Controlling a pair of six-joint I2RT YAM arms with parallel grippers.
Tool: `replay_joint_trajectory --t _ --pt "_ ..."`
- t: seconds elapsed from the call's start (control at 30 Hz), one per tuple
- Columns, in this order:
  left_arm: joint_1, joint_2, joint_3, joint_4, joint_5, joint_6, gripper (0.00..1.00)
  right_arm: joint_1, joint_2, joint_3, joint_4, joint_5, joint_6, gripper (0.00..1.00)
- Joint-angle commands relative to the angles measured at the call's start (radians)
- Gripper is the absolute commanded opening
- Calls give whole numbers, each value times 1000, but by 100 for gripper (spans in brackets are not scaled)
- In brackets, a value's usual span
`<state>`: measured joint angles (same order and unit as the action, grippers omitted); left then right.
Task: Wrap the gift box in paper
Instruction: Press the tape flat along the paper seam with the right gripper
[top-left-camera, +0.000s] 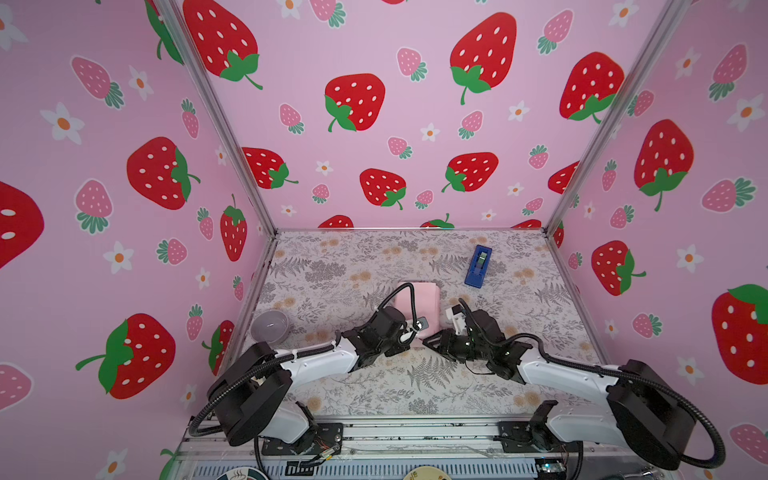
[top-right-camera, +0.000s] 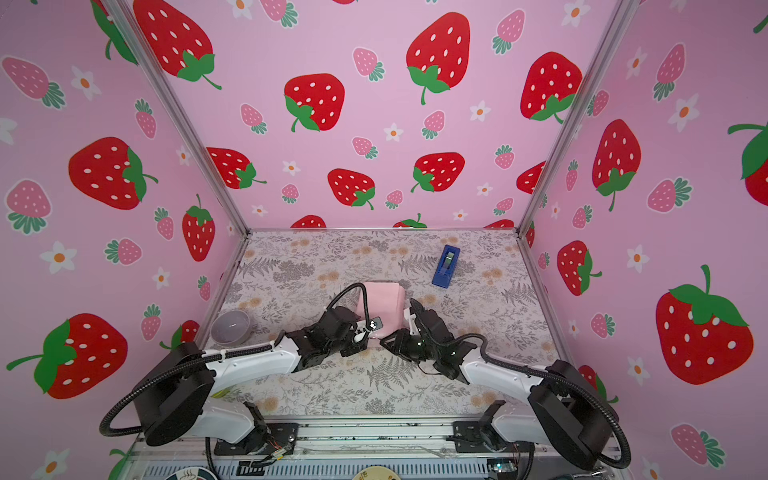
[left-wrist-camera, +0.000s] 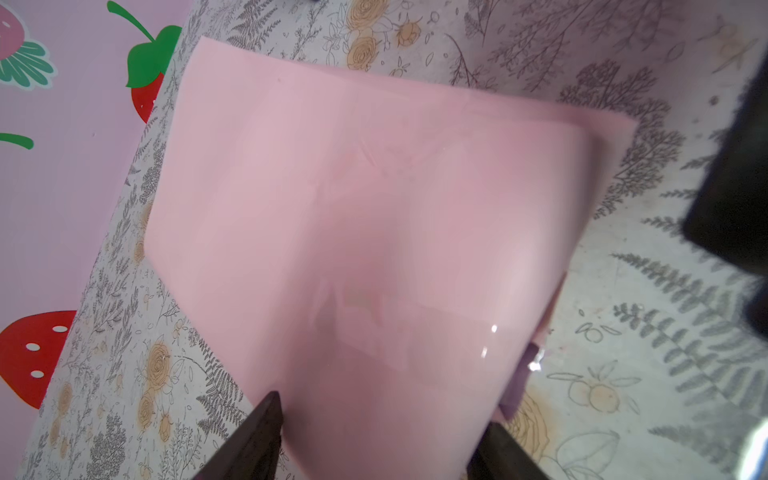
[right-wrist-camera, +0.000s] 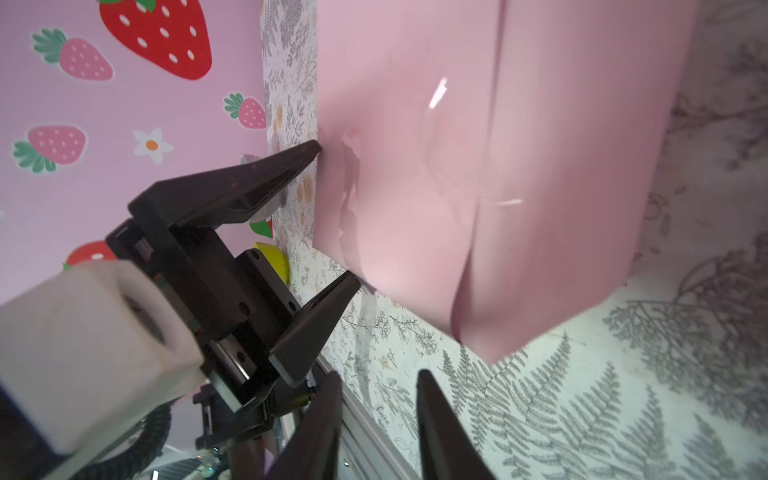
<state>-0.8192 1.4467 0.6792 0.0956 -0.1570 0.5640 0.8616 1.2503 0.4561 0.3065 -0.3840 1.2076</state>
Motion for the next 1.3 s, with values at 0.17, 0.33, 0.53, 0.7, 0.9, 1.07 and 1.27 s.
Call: replay_joint_trajectory --t 0.17,0.33,0.53,0.7,0.9,1.07,1.27 --pt "0 25 13 -85 28 -6 68 50 67 33 169 6 -16 0" --pt "0 21 11 -89 30 -8 68 60 129 63 186 32 -11 0" --pt "0 20 11 -89 31 -7 68 60 165 69 156 80 -23 0" --pt "0 25 13 -93 31 -7 68 62 168 56 60 111 -36 2" --pt "0 22 15 -100 37 -8 68 63 45 32 -64 165 -43 13" --pt "0 23 15 -103 36 -12 68 66 -22 11 28 138 -26 11" --pt "0 28 21 -109 35 -12 68 70 73 61 115 86 -37 5"
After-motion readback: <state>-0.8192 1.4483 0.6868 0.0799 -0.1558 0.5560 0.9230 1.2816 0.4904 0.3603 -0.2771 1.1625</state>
